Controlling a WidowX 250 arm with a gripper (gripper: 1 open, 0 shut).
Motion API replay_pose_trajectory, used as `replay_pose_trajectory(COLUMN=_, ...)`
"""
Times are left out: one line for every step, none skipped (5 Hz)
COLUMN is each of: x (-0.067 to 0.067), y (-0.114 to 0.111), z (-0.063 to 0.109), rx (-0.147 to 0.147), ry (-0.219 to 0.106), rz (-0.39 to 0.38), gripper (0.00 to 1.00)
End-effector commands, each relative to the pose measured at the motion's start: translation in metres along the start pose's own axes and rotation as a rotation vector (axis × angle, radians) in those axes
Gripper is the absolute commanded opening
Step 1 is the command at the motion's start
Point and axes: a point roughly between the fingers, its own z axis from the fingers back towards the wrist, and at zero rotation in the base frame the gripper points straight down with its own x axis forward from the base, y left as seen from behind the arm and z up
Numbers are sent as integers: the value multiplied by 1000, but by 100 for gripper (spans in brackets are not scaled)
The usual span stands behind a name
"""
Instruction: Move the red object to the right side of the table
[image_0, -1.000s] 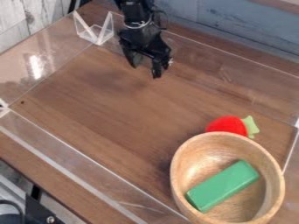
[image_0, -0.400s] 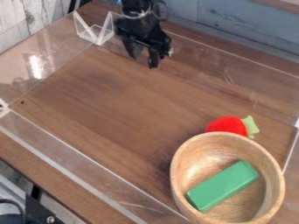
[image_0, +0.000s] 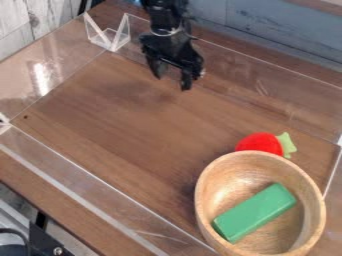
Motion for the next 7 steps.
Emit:
replay_pose_trajectory(x=15, y=-3, z=22, rx=39, ry=-83, rz=29, gripper=100)
replay_pose_trajectory(x=17, y=6, z=31, rx=21, ry=-88, rz=-26, gripper=100)
replay_pose_trajectory(x=23, y=15, z=39, rx=6, ry=-95, rz=-87, gripper=100)
replay_pose_trajectory(x=19, y=30, z=34, rx=32, ry=-85, rz=-45, gripper=100)
replay_pose_trajectory(x=19, y=45, z=27, rx=58, ry=-77, rz=4, gripper=100)
replay_pose_trajectory(x=11, y=36, z=21, rx=30, ry=-66, rz=-31, gripper=100)
replay_pose_trajectory(x=8, y=27, z=16, rx=-1, ry=-68, rz=-74, gripper=100)
